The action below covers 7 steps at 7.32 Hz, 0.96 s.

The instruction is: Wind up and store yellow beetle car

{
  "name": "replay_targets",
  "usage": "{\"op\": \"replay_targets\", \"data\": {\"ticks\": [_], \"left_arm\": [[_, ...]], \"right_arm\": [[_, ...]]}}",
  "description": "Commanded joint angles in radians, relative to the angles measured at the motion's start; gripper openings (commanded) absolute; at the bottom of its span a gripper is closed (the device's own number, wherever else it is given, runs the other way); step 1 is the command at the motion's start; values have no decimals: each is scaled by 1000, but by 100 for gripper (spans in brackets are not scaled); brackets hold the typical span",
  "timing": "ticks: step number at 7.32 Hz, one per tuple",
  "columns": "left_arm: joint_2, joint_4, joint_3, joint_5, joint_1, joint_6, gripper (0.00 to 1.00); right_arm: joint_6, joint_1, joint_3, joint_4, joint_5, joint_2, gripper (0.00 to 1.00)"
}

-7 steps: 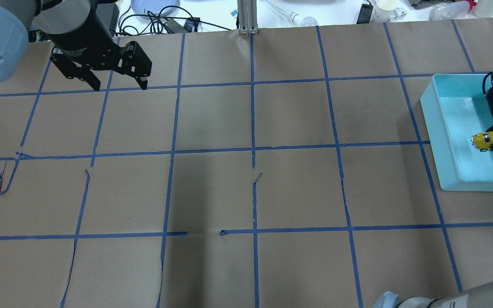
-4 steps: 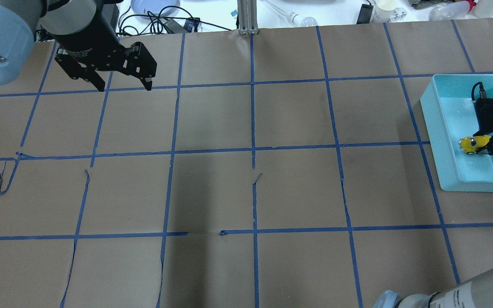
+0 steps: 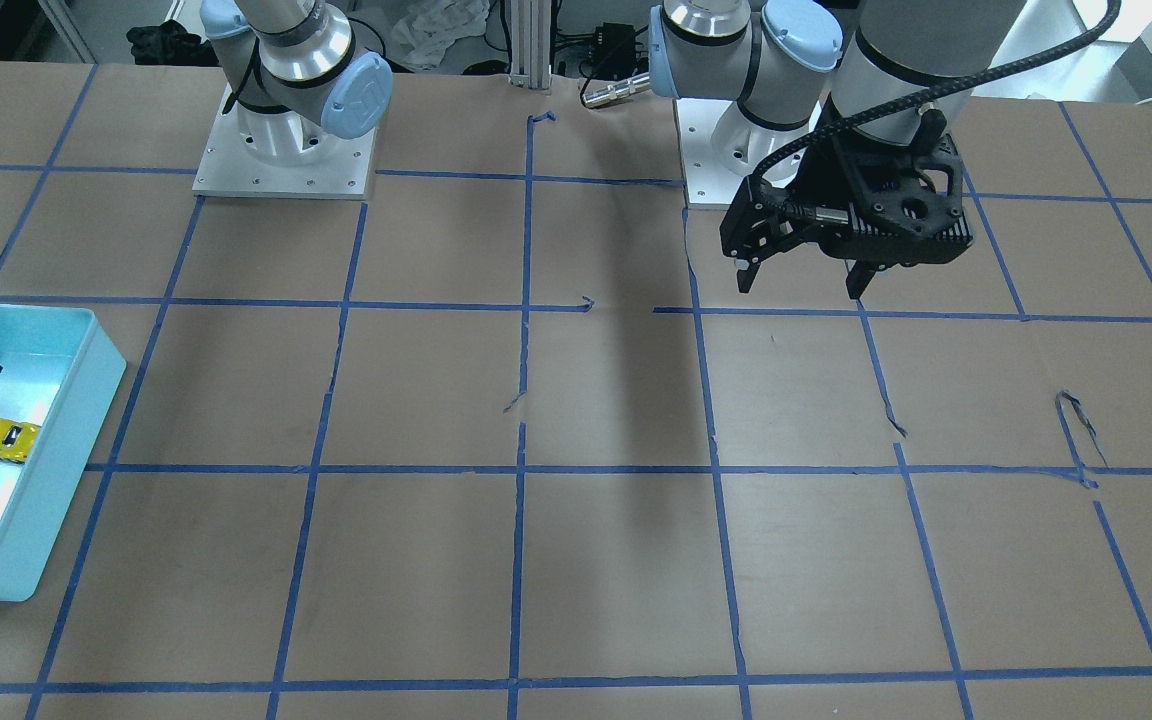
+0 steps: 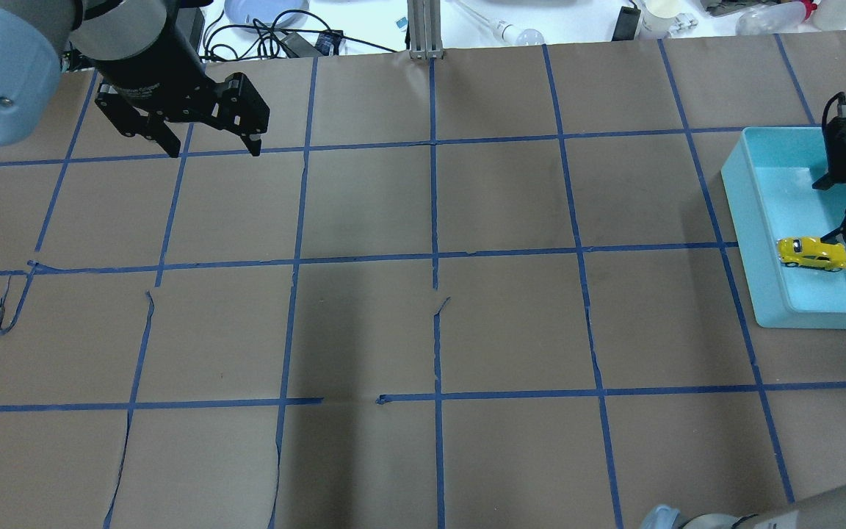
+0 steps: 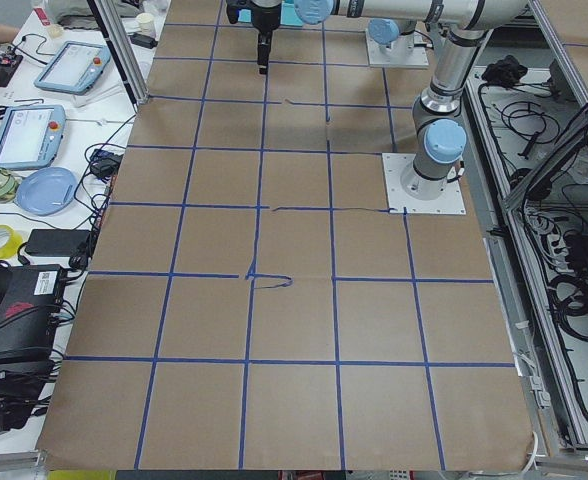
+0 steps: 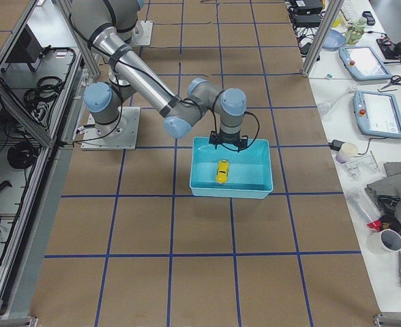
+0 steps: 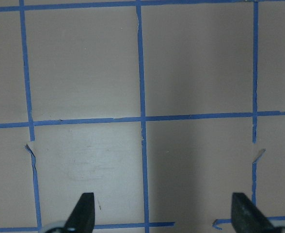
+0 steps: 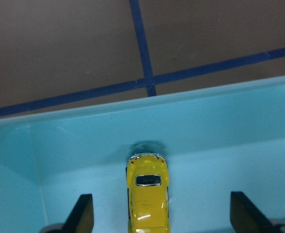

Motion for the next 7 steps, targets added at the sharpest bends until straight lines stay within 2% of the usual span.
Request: {"op": "replay_targets", "data": {"ticks": [1, 2, 3, 6, 7], "left_arm": [[3, 1, -6, 0, 1, 1, 100], [3, 1, -3, 0, 1, 1, 100], [3, 1, -6, 0, 1, 2, 100], [6, 1, -4, 0, 4, 10, 100], [5, 1, 0, 0, 6, 13, 100]], "right_arm": [[65, 48, -203, 306, 28, -34, 100], [164, 98, -283, 419, 14, -57, 100], [252, 144, -323, 504, 12, -89, 100], [803, 349, -320, 552, -3, -193, 100], [998, 437, -320, 566, -44, -206, 100]]}}
